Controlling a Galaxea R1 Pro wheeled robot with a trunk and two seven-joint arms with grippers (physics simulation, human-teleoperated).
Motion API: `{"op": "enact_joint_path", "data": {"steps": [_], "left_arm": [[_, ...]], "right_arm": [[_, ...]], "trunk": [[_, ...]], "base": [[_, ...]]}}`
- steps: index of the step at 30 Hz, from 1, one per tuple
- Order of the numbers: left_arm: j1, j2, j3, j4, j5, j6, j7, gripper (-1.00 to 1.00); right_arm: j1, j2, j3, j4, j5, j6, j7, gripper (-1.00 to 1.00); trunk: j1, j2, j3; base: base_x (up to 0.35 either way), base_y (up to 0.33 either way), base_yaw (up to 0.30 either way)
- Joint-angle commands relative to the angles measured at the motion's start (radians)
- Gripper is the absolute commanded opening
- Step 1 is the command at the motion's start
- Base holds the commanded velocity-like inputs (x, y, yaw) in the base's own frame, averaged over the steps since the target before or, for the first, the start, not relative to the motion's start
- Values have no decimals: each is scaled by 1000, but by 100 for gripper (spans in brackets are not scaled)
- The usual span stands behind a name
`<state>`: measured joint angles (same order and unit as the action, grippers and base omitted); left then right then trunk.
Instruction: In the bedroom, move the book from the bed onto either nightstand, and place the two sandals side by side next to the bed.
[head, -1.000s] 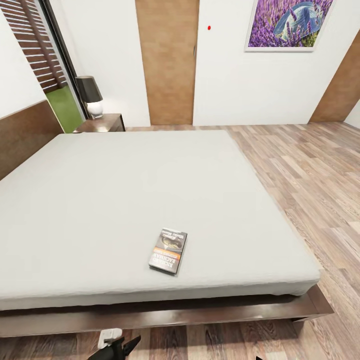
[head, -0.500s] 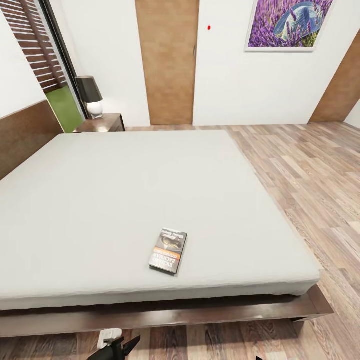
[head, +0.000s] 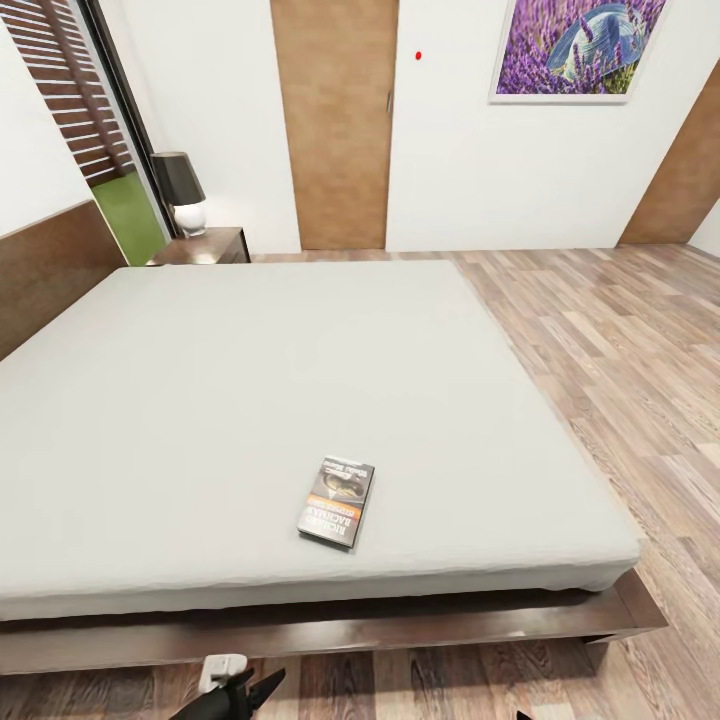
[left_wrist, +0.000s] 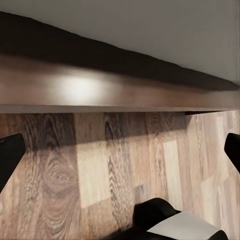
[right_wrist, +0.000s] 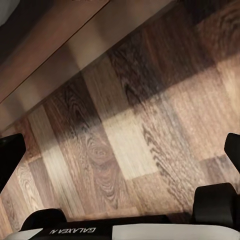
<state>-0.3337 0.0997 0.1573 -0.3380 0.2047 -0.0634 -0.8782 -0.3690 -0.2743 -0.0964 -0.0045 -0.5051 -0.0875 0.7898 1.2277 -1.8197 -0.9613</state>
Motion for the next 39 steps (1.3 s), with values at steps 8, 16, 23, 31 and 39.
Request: {"op": "enact_joint_path", "data": {"steps": [8, 16, 23, 31, 39], "left_arm": [[-1, 0, 1, 1, 0, -5, -5, 100], [-1, 1, 1, 2, -1, -1, -4, 100], [-1, 2, 1, 2, -1, -1, -1, 100], [-1, 2, 1, 2, -2, -1, 1, 100], [-1, 1, 1, 2, -2, -1, 2, 100]], "right_arm": [[-1, 0, -8, 0, 8, -6, 0, 100], [-1, 0, -8, 0, 9, -6, 0, 100], [-1, 0, -8, 0, 9, -6, 1, 100], [-1, 0, -8, 0, 9, -7, 0, 100], [-1, 0, -8, 0, 10, -8, 0, 100]], "trunk": [[-4, 7, 2], [-35, 63, 28], [-61, 112, 49], [-92, 168, 75], [-123, 224, 100]], "base": [[0, 0, 0], [0, 0, 0], [0, 0, 0], [0, 0, 0], [0, 0, 0]]}}
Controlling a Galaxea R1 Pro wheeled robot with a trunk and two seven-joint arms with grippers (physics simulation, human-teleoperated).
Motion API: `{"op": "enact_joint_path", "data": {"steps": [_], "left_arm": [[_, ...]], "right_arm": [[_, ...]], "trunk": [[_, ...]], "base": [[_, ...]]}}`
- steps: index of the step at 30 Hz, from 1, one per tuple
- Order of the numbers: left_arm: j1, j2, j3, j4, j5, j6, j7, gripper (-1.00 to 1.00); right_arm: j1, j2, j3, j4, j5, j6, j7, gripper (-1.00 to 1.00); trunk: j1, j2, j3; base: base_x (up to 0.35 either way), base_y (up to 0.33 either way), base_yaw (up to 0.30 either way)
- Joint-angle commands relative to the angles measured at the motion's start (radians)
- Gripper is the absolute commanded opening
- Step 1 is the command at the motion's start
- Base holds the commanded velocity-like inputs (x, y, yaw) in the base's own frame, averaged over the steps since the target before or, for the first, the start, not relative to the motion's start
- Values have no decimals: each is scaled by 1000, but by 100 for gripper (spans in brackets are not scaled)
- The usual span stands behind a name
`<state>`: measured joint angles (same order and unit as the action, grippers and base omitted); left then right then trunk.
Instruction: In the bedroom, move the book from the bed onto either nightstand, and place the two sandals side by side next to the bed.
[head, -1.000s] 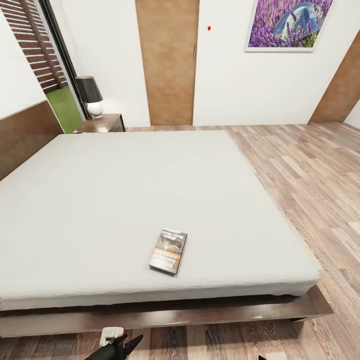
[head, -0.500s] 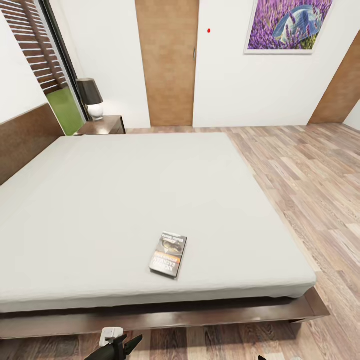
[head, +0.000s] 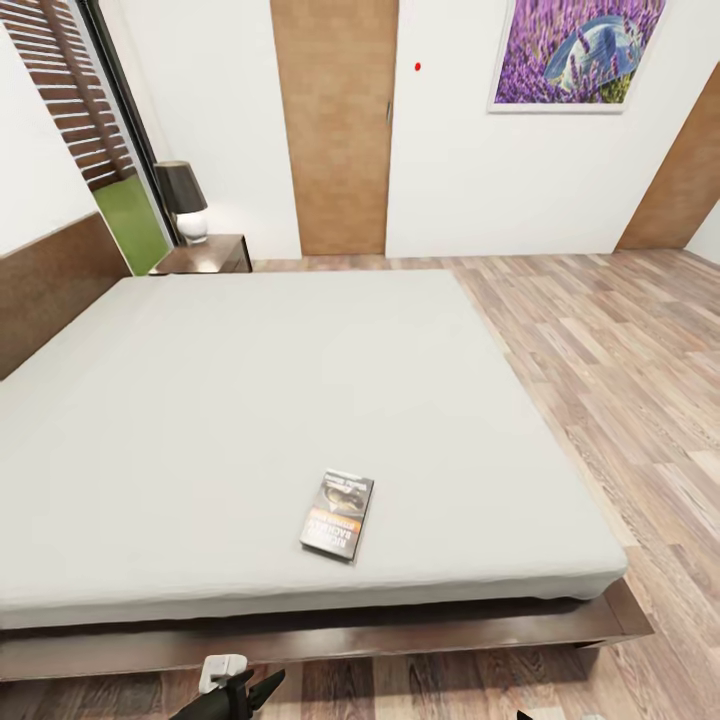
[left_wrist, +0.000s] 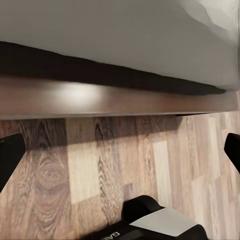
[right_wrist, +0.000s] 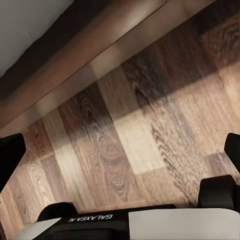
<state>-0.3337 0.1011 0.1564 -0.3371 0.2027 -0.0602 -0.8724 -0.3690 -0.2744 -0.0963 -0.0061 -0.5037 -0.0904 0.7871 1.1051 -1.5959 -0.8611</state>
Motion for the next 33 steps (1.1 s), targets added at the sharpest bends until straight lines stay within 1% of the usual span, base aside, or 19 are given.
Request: {"op": "enact_joint_path", "data": {"steps": [1, 33], "left_arm": [[-1, 0, 2, 2, 0, -4, -4, 100], [-1, -1, 1, 3, 0, -3, -3, 100]], "right_arm": [[-1, 0, -8, 1, 8, -5, 3, 100], [-1, 0, -8, 2, 8, -5, 3, 100]], "trunk": [[-4, 7, 3], [-127, 231, 103]], "base": [[0, 0, 0], [0, 0, 0]]}}
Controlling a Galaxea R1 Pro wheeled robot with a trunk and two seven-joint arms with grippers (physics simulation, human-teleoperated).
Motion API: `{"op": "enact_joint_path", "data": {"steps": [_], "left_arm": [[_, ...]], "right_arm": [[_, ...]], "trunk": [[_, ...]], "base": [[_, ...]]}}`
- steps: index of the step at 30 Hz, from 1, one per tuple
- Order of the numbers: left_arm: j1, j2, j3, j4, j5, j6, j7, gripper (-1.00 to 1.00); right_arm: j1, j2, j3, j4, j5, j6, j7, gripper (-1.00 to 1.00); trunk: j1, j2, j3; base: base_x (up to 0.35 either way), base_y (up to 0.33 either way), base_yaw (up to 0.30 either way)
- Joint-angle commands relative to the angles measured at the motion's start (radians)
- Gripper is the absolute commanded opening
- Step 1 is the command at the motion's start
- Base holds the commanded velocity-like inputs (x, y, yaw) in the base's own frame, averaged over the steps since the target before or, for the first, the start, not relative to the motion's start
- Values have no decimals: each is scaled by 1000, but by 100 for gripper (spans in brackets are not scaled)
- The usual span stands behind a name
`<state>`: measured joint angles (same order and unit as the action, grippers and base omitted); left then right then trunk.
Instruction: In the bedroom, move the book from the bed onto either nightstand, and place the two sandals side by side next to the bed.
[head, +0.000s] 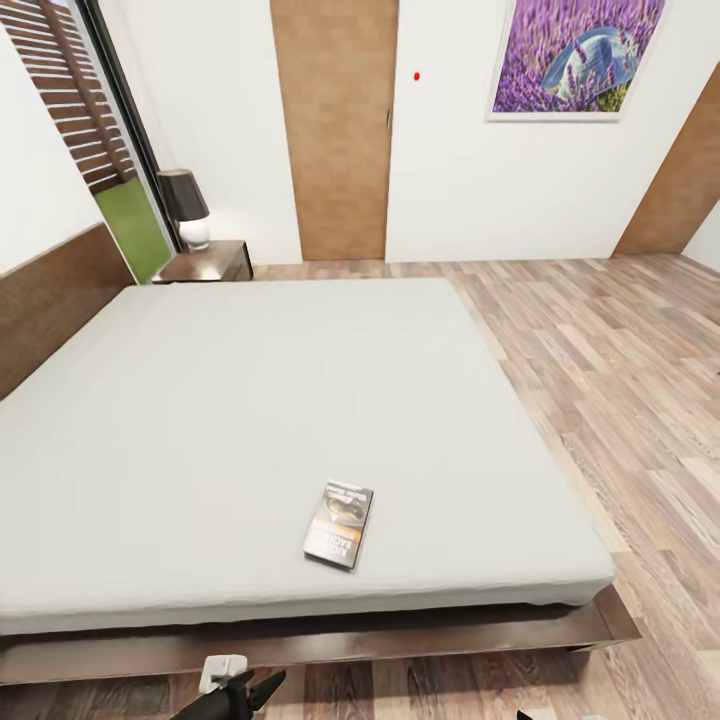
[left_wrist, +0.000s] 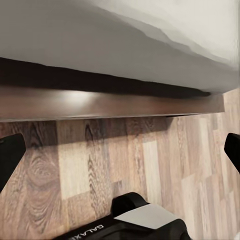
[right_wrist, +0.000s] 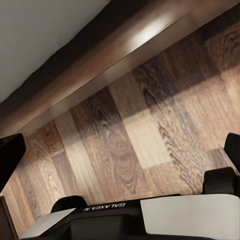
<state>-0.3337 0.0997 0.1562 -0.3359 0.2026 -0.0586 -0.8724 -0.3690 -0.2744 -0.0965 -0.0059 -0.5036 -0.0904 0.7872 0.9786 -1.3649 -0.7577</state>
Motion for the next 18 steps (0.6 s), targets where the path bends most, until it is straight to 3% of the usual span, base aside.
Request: {"op": "enact_joint_path", "data": {"steps": [1, 18], "left_arm": [[-1, 0, 1, 1, 0, -4, -4, 100], [-1, 0, 0, 1, 0, -4, -4, 100]], "right_arm": [[-1, 0, -8, 1, 8, -5, 3, 100], [-1, 0, -8, 2, 8, -5, 3, 100]], "trunk": [[-4, 7, 3], [-69, 126, 56]], "base": [[0, 0, 0], [0, 0, 0]]}}
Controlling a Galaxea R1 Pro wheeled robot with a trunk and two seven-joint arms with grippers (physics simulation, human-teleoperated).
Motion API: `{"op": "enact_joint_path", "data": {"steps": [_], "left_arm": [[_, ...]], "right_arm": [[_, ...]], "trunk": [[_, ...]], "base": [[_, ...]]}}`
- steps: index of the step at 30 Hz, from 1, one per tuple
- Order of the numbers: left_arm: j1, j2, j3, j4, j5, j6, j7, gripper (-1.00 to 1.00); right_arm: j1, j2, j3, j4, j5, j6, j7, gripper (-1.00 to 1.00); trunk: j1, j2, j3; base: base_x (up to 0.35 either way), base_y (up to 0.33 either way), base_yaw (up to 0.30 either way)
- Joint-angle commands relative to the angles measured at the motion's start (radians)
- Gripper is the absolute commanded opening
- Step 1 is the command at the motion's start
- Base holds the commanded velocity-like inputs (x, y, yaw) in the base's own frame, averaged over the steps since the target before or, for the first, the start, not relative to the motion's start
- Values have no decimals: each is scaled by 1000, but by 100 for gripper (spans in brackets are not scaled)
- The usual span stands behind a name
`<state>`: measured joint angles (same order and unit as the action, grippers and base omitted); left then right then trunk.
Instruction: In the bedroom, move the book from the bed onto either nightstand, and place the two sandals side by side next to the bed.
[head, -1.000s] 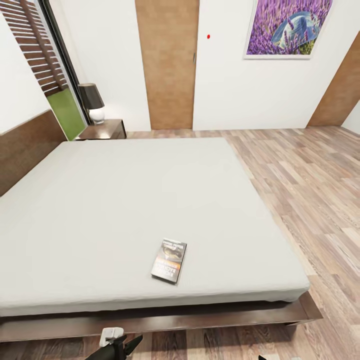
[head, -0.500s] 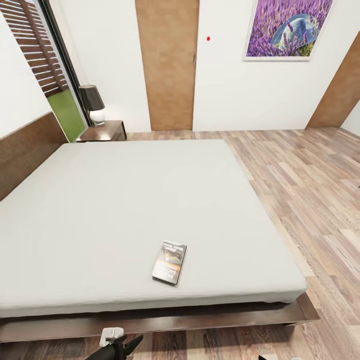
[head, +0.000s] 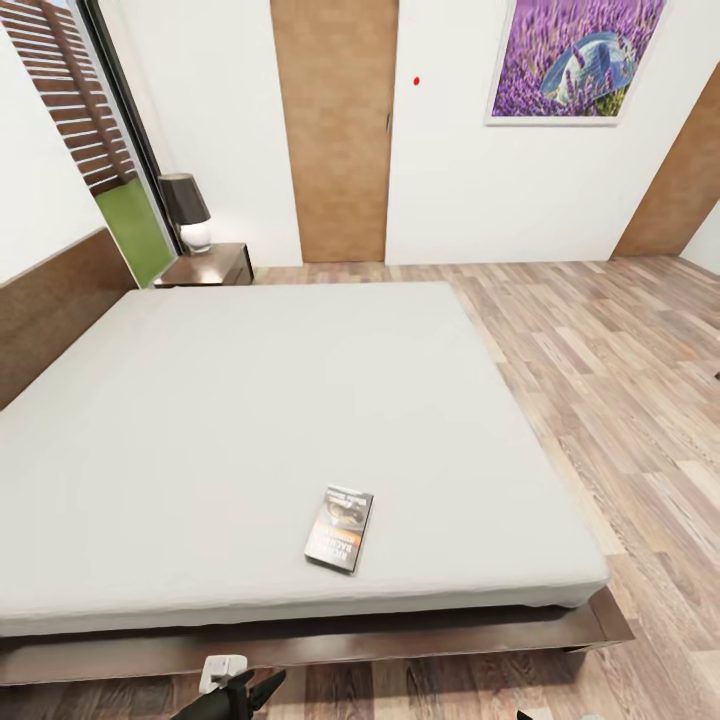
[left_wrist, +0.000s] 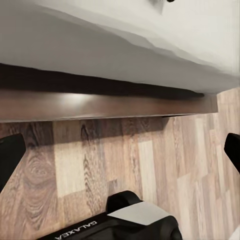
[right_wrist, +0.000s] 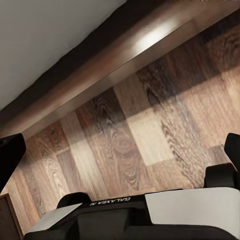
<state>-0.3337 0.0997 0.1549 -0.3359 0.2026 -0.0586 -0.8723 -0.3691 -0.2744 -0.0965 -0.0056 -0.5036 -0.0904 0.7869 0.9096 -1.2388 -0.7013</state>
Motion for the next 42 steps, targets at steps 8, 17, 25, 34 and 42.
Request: {"op": "enact_joint_path", "data": {"steps": [8, 17, 25, 34, 42], "left_arm": [[-2, 4, 5, -93, 4, 41, -11, 100], [-2, -2, -16, -612, 7, 504, -13, 100], [-16, -17, -37, -898, 18, 782, -11, 100], [-245, -94, -37, -906, 31, 892, 133, 100], [-399, -140, -15, -803, 57, 896, 428, 100]], "right_arm": [[-1, 1, -8, 2, 8, -6, 2, 100], [-1, 1, -8, 1, 8, -6, 0, 100], [-1, 1, -8, 1, 8, -6, 0, 100], [-1, 3, -7, 2, 8, -7, 0, 100], [-1, 3, -7, 1, 8, -8, 0, 100]], "trunk": [[-4, 7, 3], [-4, 7, 3], [-12, 21, 9], [-23, 42, 18], [-23, 42, 18]], "base": [[0, 0, 0], [0, 0, 0], [0, 0, 0], [0, 0, 0], [0, 0, 0]]}}
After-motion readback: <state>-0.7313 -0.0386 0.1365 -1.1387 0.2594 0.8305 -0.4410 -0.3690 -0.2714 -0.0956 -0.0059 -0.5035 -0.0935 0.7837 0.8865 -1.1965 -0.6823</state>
